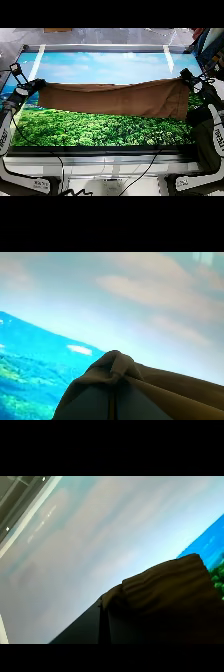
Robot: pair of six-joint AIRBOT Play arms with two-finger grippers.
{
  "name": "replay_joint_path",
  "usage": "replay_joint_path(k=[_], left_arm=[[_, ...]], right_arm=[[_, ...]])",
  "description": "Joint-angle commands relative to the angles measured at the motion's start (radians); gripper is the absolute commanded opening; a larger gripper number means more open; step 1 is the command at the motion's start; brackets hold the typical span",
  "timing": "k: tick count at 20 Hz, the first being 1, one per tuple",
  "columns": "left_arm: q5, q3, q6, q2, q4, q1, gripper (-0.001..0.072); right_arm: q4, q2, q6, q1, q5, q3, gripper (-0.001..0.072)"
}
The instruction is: Fold the clothes and pants, and hang the long-sleeved shirts on hangers.
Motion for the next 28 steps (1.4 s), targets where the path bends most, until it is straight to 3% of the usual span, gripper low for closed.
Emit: replay_joint_path(k=[1, 7, 10, 11, 12, 13, 16, 18, 19, 20, 21, 23, 24, 26, 27, 28], left_arm=[[0.041, 0.041, -0.019, -0.040, -0.003, -0.008, 0.0010], [0.061, 0.041, -0.019, -0.063, -0.002, -0.021, 0.0011], [0.094, 0.041, -0.019, -0.064, -0.002, -0.021, 0.0013], [0.094, 0.041, -0.018, -0.065, -0.002, -0.023, 0.0088], [0.097, 0.041, -0.018, -0.066, -0.002, -0.023, 0.0407], [0.100, 0.041, -0.020, -0.066, -0.003, -0.023, 0.0720], [0.067, 0.041, -0.019, -0.030, -0.002, -0.019, 0.0700], [-0.006, 0.041, -0.020, 0.021, -0.002, -0.002, 0.0690], [-0.071, 0.041, -0.029, 0.048, -0.002, 0.017, 0.0572], [-0.166, 0.041, -0.058, 0.074, -0.002, 0.048, 0.0407], [-0.277, 0.041, -0.106, 0.092, -0.002, 0.083, 0.0391], [-0.536, 0.040, -0.237, 0.099, 0.002, 0.166, 0.0447], [-0.645, 0.032, -0.255, 0.098, 0.001, 0.204, 0.0447], [-0.754, -0.006, -0.313, 0.099, 0.002, 0.254, 0.0473], [-0.766, -0.032, -0.363, 0.099, 0.001, 0.266, 0.0621], [-0.761, -0.062, -0.420, 0.098, 0.001, 0.272, 0.0718]], right_arm=[[0.012, -0.056, 0.017, 0.009, -0.026, 0.060, 0.0023], [0.009, -0.111, 0.017, 0.062, -0.161, 0.080, 0.0024], [0.008, -0.118, 0.016, 0.060, -0.115, 0.079, 0.0042], [0.008, -0.119, 0.016, 0.060, -0.107, 0.079, 0.0280], [0.008, -0.120, 0.016, 0.060, -0.103, 0.079, 0.0660], [0.008, -0.119, 0.017, 0.060, -0.098, 0.080, 0.0689], [0.003, -0.100, 0.015, 0.060, -0.043, 0.080, 0.0679], [-0.003, -0.076, -0.053, 0.060, 0.002, 0.080, 0.0679], [-0.007, -0.064, -0.109, 0.060, 0.027, 0.082, 0.0679], [-0.009, -0.049, -0.169, 0.060, 0.055, 0.084, 0.0679], [-0.012, -0.034, -0.219, 0.060, 0.079, 0.084, 0.0679], [-0.019, -0.008, -0.289, 0.060, 0.121, 0.084, 0.0680], [-0.019, 0.003, -0.309, 0.060, 0.139, 0.084, 0.0680], [-0.019, 0.017, -0.319, 0.060, 0.162, 0.084, 0.0680], [-0.019, 0.021, -0.319, 0.060, 0.169, 0.084, 0.0680], [-0.019, 0.023, -0.319, 0.060, 0.175, 0.084, 0.0679]])
